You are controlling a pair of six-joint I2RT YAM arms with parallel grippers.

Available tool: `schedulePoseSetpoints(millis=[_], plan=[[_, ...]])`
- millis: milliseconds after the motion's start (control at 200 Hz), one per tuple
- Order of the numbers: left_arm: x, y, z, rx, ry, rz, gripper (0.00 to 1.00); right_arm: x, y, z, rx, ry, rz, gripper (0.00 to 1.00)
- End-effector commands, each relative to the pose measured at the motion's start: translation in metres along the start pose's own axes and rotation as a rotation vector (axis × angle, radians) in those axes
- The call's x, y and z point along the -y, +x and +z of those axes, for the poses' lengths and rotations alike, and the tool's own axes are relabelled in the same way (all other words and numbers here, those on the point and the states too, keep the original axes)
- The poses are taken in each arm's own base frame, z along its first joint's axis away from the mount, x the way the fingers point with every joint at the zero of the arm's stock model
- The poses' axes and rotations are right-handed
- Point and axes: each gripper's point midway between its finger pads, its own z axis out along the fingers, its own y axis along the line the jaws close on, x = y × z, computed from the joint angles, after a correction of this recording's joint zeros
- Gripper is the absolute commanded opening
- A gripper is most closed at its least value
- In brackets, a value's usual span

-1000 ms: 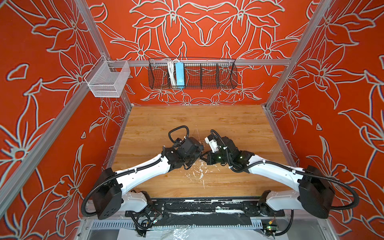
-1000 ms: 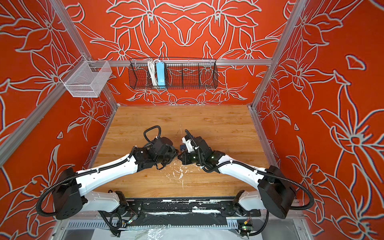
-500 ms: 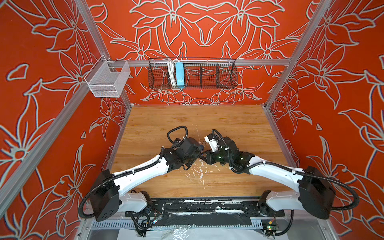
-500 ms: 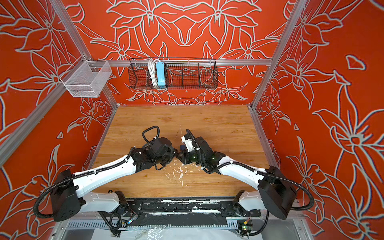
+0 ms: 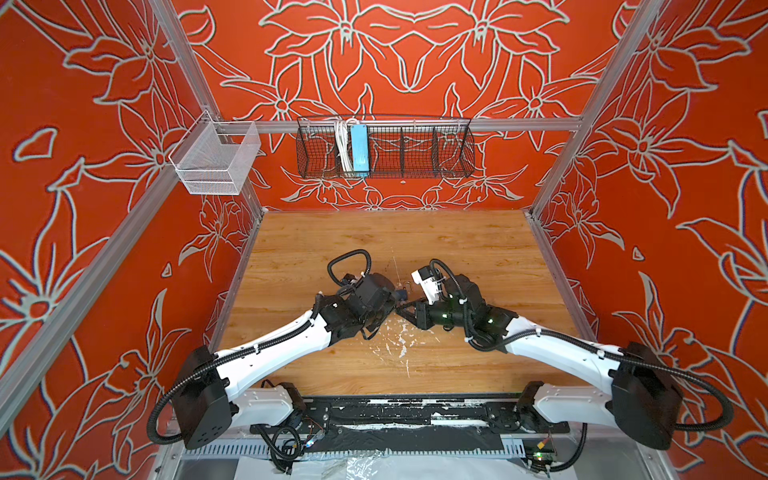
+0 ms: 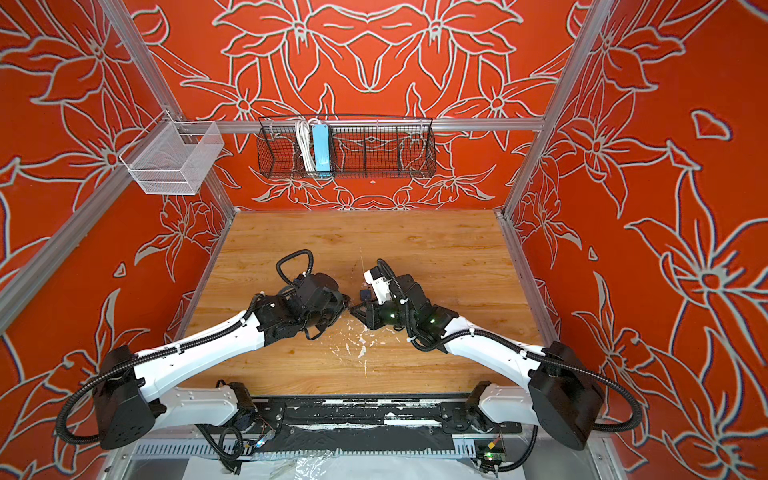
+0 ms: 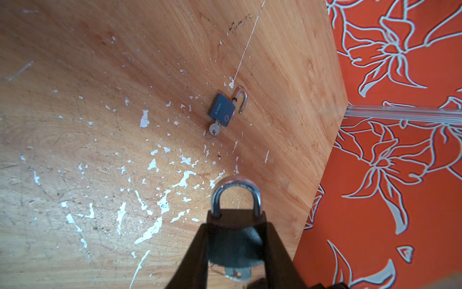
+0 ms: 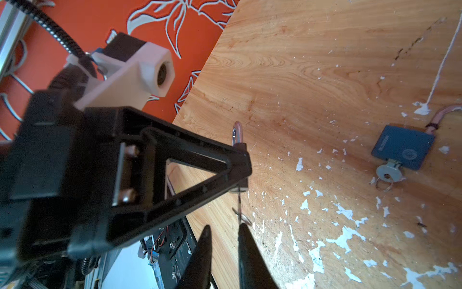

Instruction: Unlock with the key

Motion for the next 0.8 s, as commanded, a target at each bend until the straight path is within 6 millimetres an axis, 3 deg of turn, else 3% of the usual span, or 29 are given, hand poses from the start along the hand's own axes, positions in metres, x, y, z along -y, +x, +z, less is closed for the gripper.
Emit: schedulePoseSetpoints(millis=[0,370,575,796], plan=[[0.007,-0.009,-0.009,0.031,0.025,-0.003,0.00,0.003,0.002,0.006,-0.003,-0.012,0.037,0.17],[0.014,0.002,-0.013,-0.027,0.064,-0.002,0.00,-0.001,-0.013,0.010,0.036,-0.008,0.010,0.05],[0.022,0.012,-0.014,-0.060,0.091,0.005,0.00,-0.005,-0.024,0.014,0.052,-0.010,0.000,0.03],[0.016,-0.008,-0.018,0.046,0.058,0.014,0.00,-0.002,-0.017,0.008,0.035,0.010,-0.016,0.04]])
